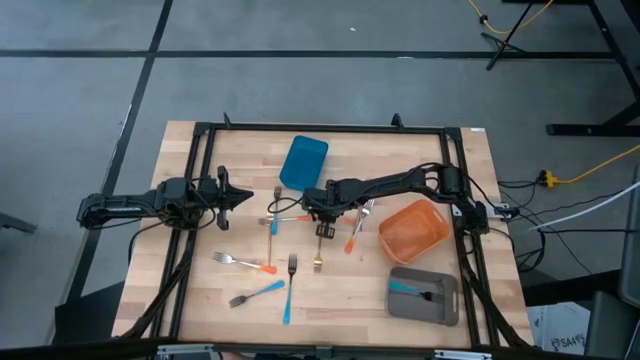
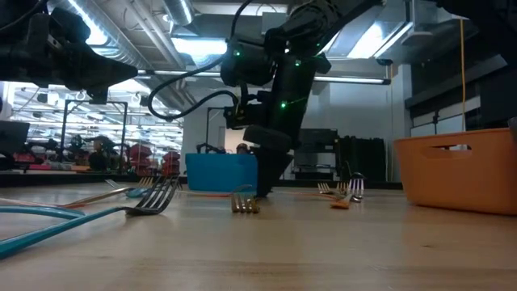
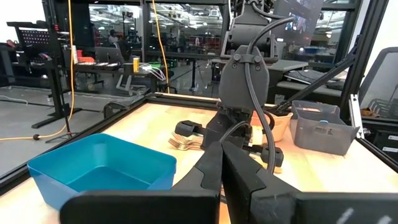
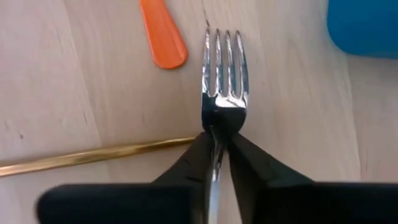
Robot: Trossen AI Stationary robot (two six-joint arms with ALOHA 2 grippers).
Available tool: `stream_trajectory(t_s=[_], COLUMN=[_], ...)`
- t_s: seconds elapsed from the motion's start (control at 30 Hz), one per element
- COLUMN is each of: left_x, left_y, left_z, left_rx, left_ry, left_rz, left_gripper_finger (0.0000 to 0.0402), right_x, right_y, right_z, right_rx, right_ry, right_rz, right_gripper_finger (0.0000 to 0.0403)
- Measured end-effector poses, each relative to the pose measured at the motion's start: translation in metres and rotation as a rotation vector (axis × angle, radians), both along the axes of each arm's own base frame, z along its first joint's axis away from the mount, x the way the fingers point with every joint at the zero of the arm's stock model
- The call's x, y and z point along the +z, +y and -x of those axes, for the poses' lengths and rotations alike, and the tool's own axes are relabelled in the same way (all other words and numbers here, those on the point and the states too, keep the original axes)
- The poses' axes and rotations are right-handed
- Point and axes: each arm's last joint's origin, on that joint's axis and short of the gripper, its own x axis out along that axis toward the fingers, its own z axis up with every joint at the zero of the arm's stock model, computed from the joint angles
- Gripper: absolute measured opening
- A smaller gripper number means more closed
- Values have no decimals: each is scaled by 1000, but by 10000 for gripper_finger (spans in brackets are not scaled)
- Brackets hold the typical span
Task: Sort silverware by color (type)
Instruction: Put the middle right orange fork into the blue bin
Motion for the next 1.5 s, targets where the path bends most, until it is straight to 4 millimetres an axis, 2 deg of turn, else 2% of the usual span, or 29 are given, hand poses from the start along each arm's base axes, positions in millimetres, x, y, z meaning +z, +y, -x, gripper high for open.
stream_trajectory(t_s=[0.13,0.53,1.23,1.37,1.5], left_x=[0,0,0,0,0], left_y=[0,0,0,0,0], left_z=[0,0,0,0,0], left_rx=[0,0,0,0,0], left_ry=[0,0,0,0,0], left_rz=[0,0,0,0,0], left_gripper_finger=[0,0,0,0,0], right_x=[0,10,100,111,121], right_y=[0,0,0,-6,-22], right_z=[0,8,33,35,29], right_rx=[0,3,18,1,-40], right_ry=[5,28,-138,-196,-290], right_rz=[2,-18,-37,-33,-85], right_gripper_finger=[5,3,1,1,1])
